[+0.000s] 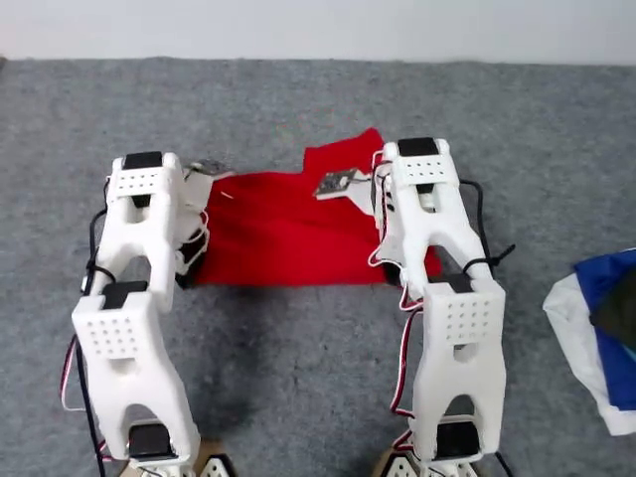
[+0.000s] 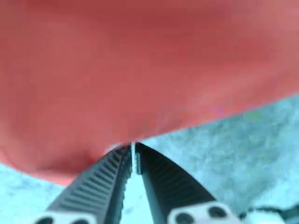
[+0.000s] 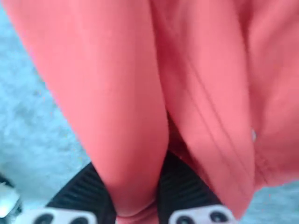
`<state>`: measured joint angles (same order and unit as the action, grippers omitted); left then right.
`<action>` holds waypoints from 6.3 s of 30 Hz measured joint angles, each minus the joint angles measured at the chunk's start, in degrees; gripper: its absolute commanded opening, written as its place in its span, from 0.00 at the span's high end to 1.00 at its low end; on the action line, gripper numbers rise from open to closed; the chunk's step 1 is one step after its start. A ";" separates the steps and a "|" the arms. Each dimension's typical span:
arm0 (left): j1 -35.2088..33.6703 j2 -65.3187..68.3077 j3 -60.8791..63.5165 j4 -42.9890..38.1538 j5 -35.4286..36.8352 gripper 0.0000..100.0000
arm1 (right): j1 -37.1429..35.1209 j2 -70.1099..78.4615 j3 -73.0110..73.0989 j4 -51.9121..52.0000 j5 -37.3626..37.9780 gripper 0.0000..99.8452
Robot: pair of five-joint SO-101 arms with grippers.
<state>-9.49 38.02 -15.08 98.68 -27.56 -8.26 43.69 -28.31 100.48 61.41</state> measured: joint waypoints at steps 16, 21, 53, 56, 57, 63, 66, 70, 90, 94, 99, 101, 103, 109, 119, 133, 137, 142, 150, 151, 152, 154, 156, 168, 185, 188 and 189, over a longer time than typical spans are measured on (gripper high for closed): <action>1.32 -38.51 45.19 0.00 -14.07 0.99 | 6.59 -23.56 38.59 -1.93 4.04 0.99; 0.26 -47.74 51.52 -5.01 -13.80 0.97 | 7.30 -35.25 50.11 -10.11 4.57 0.77; 1.67 3.69 2.99 -0.97 35.96 0.98 | 7.74 -48.44 52.13 -10.20 4.57 0.37; 2.46 8.88 -4.92 1.05 36.04 0.99 | 7.91 -48.44 52.13 -10.11 4.57 0.37; 2.55 9.76 -7.03 1.14 36.04 0.99 | 7.82 -48.44 52.13 -10.11 4.57 0.37; 2.37 12.48 -14.33 1.14 36.31 0.99 | 7.82 -48.44 52.13 -10.02 4.57 0.37; 2.29 12.66 -15.56 1.14 36.31 0.99 | 7.74 -48.44 52.13 -10.02 4.57 0.37; 2.29 12.66 -15.74 1.14 35.25 0.99 | 7.74 -48.44 52.13 -10.02 4.57 0.37; 0.53 -17.58 20.31 -0.26 18.46 0.99 | 3.08 -47.38 46.59 -14.51 -6.33 0.37; 0.53 -23.03 30.24 -4.04 18.20 0.99 | 3.25 -40.97 44.40 -17.67 -6.95 0.37; 0.44 -27.87 40.70 -9.32 17.85 0.99 | 3.16 -32.79 34.46 -15.56 -7.30 0.37; 0.26 -29.71 43.52 -9.85 16.09 0.99 | 3.78 -30.68 29.36 -14.24 -9.14 0.37; -1.05 -31.56 45.45 -9.93 13.89 0.99 | 4.04 -28.92 24.70 -12.92 -9.85 0.37; -7.91 -34.37 44.31 -11.69 9.05 0.98 | 2.46 -24.35 19.78 -5.54 -7.82 0.37; -10.20 -34.37 37.27 -6.33 12.66 0.84 | 1.41 -21.19 19.78 0.09 -6.95 0.37; -10.20 -34.37 37.27 -1.05 13.63 0.84 | -2.90 -20.40 19.78 0.18 -6.95 0.37; -10.20 -34.73 37.27 -0.97 13.63 0.86 | -3.25 -17.41 19.78 0.18 -6.95 0.37; -10.29 -34.73 37.27 -0.97 13.63 0.87 | -3.08 -11.34 19.78 -0.88 -6.95 0.37; -10.29 -34.73 37.27 -0.97 13.63 0.87 | -3.08 -7.65 9.76 -1.32 -2.55 0.77; -10.29 -34.73 37.27 -0.97 13.63 0.87 | -3.08 -7.12 8.44 -1.32 -2.20 0.85; -10.29 -34.73 37.27 -0.97 13.63 0.87 | -3.08 -6.68 7.38 -1.32 -1.93 0.93; -10.29 -34.73 37.27 -0.97 13.63 0.87 | -3.16 -5.27 5.63 -1.32 -1.93 0.99; -10.29 -34.73 37.27 -0.97 13.63 0.87 | -3.08 -4.22 4.48 -1.32 -2.02 0.95; -10.29 -34.73 37.27 -0.97 13.63 0.87 | 1.58 -3.16 0.62 -1.58 -2.11 0.99; -10.29 -34.73 37.27 -0.44 13.63 0.87 | 3.60 0.53 -10.20 -1.85 -2.37 0.95; -10.29 -34.73 37.27 -0.44 13.63 0.87 | 3.08 0.79 -10.55 0.18 -2.64 0.82; -10.29 -34.73 37.27 -0.44 13.63 0.87 | 2.73 0.79 -10.64 0.18 -3.34 0.78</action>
<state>-19.78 3.30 22.20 98.24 -13.93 -5.54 44.48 -38.95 100.66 58.07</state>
